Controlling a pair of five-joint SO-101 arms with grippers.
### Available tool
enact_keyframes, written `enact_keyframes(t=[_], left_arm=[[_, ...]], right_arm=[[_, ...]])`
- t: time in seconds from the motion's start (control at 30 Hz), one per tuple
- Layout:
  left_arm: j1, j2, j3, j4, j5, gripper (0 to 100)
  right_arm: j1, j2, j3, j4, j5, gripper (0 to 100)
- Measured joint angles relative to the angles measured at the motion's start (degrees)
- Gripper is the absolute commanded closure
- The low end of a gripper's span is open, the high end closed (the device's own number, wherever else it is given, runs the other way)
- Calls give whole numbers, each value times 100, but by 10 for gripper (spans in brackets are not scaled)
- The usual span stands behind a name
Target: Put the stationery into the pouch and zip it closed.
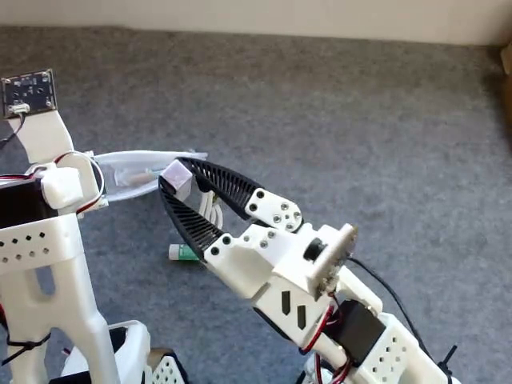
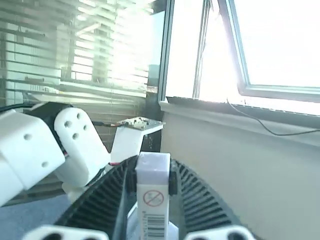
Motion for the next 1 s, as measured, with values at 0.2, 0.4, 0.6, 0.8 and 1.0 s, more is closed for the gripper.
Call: enact_keyframes(t=[0.2, 0.4, 0.6, 0.8, 1.0], left_arm=[[0, 0, 0, 0, 0, 993], [0, 0, 0, 0, 0, 993], [0, 0, 0, 0, 0, 993], [0, 0, 0, 0, 0, 993], [0, 0, 0, 0, 0, 993]], right_arm=[[-26, 651, 0, -747, 0, 993], [-53, 1538, 0, -1521, 0, 993], [-53, 2470, 0, -2075, 0, 993], [-53, 3130, 0, -2505, 0, 993], [-53, 3446, 0, -2629, 0, 993]])
